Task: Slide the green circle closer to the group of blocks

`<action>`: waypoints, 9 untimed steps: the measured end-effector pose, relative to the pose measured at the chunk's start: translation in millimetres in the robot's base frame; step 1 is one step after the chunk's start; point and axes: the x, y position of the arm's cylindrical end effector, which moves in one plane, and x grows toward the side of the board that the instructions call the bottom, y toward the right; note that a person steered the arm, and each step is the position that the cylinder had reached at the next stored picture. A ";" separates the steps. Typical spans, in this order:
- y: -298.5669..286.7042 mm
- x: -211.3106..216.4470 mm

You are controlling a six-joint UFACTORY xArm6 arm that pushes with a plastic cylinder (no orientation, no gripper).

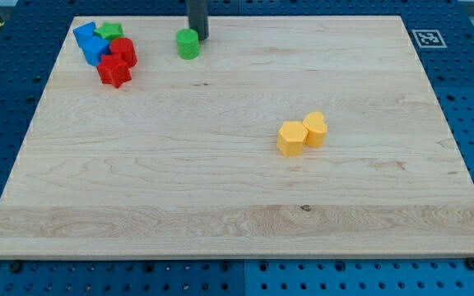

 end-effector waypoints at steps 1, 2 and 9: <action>-24.3 5.2; -45.5 8.9; -60.5 38.1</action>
